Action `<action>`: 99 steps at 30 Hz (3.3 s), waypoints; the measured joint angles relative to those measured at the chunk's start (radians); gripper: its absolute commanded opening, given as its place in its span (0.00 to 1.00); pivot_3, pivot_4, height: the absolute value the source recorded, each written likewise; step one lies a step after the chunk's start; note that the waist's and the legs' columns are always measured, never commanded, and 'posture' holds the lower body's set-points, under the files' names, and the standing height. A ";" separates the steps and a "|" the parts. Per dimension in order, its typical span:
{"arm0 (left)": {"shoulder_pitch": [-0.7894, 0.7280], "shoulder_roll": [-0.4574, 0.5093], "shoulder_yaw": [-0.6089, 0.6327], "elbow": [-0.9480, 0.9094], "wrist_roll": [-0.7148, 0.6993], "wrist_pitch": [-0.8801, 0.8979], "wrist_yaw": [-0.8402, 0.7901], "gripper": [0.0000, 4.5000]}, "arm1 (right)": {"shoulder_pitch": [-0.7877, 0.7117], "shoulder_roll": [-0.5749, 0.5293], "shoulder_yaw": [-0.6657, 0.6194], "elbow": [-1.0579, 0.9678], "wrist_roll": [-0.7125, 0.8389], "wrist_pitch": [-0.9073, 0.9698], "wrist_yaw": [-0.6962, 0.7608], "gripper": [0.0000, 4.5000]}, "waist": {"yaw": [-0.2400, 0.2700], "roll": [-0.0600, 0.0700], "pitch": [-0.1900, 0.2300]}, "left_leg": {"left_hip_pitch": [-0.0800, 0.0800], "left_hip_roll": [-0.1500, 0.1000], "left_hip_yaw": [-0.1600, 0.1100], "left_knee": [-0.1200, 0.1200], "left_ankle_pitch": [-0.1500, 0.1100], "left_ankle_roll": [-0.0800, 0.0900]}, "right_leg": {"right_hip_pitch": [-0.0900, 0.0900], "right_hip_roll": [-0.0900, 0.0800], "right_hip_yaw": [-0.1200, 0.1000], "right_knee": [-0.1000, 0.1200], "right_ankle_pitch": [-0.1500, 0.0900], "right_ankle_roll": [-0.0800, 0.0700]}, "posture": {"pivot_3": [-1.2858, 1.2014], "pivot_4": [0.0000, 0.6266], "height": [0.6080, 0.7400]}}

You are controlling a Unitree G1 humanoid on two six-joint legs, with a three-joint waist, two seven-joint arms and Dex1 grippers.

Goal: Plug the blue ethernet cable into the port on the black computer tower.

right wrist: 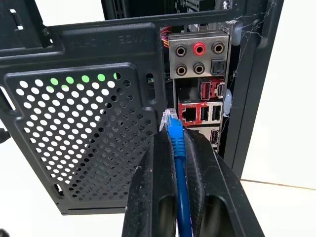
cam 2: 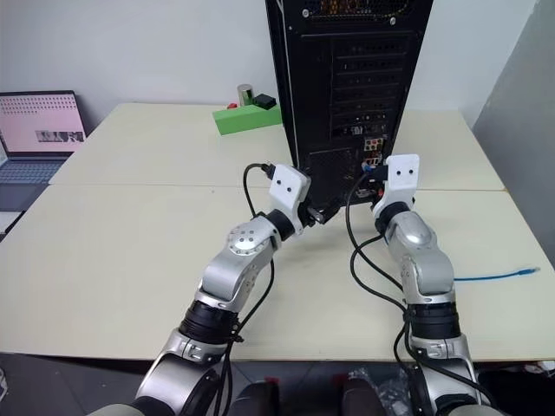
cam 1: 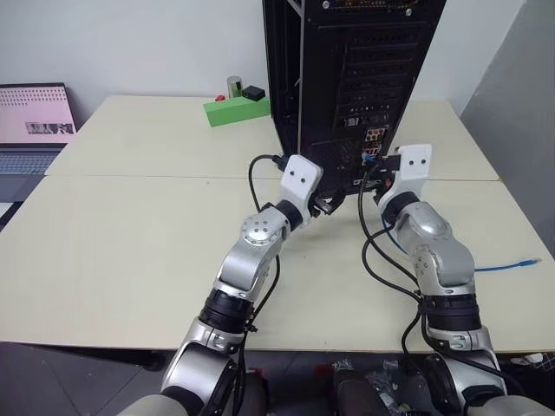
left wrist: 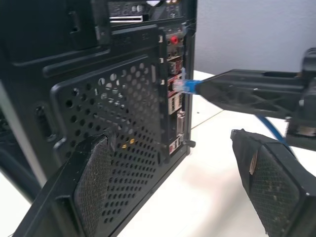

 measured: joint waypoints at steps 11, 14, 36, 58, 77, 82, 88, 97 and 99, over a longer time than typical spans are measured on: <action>0.000 -0.007 0.000 -0.001 0.005 0.000 -0.011 0.88 | -0.034 -0.001 -0.009 0.054 -0.028 -0.023 0.005 0.00 | 0.000 0.000 0.000 | 0.000 0.000 0.000 0.000 0.000 0.000 | 0.000 0.000 0.000 0.000 0.000 0.000 | 0.52 0.24 1.00; 0.000 -0.010 0.000 -0.001 0.006 0.000 -0.011 0.88 | -0.045 -0.001 -0.010 0.066 -0.035 -0.024 0.003 0.00 | 0.000 0.000 0.000 | 0.000 0.000 0.000 0.000 0.000 0.000 | 0.000 0.000 0.000 0.000 0.000 0.000 | 0.52 0.24 1.00; 0.003 -0.015 0.001 -0.009 0.006 0.000 -0.011 0.88 | -0.047 0.000 -0.018 0.111 -0.049 -0.032 0.005 0.00 | 0.000 0.000 0.000 | 0.000 0.000 0.000 0.000 0.000 0.000 | 0.000 0.000 0.000 0.000 0.000 0.000 | 0.52 0.24 1.00; 0.006 -0.016 0.001 -0.009 0.013 0.000 -0.014 0.88 | -0.076 0.006 -0.020 0.153 -0.066 -0.046 0.007 0.00 | -0.001 0.000 0.000 | 0.000 0.000 0.000 0.000 0.000 0.000 | 0.000 0.000 0.000 0.000 0.000 0.000 | 0.52 0.24 1.00; 0.008 -0.017 0.000 -0.009 0.022 -0.002 -0.016 0.88 | -0.125 0.015 -0.009 0.221 -0.081 -0.064 0.024 0.00 | -0.019 0.000 0.000 | 0.000 0.000 0.000 0.000 0.000 0.000 | -0.001 0.000 0.001 0.000 0.000 0.000 | 0.52 0.24 1.00; 0.008 -0.018 0.000 -0.009 0.022 -0.003 -0.016 0.88 | -0.144 0.021 -0.007 0.245 -0.088 -0.064 0.029 0.00 | -0.026 0.000 0.000 | 0.001 0.000 0.000 0.000 0.000 0.000 | -0.001 0.000 0.001 0.001 0.000 0.000 | 0.52 0.24 1.00; 0.010 -0.018 0.000 -0.009 0.022 -0.004 -0.015 0.88 | -0.155 0.021 -0.008 0.260 -0.088 -0.064 0.035 0.00 | -0.028 0.000 0.000 | 0.001 0.000 0.001 0.000 0.000 0.000 | 0.000 0.000 0.001 0.001 0.000 0.000 | 0.52 0.24 1.00; 0.015 -0.019 0.001 -0.012 0.022 -0.005 -0.014 0.88 | -0.168 0.028 -0.009 0.278 -0.089 -0.064 0.034 0.00 | -0.033 0.000 0.000 | 0.001 0.000 0.001 0.000 0.000 0.000 | 0.000 0.000 0.002 0.001 0.000 0.000 | 0.52 0.24 1.00; 0.016 -0.019 0.001 -0.016 0.022 -0.005 -0.014 0.88 | -0.171 0.029 -0.009 0.283 -0.090 -0.064 0.032 0.00 | -0.033 0.000 0.000 | 0.002 0.001 0.001 0.000 0.000 0.000 | 0.000 0.000 0.002 0.001 0.000 0.000 | 0.52 0.24 1.00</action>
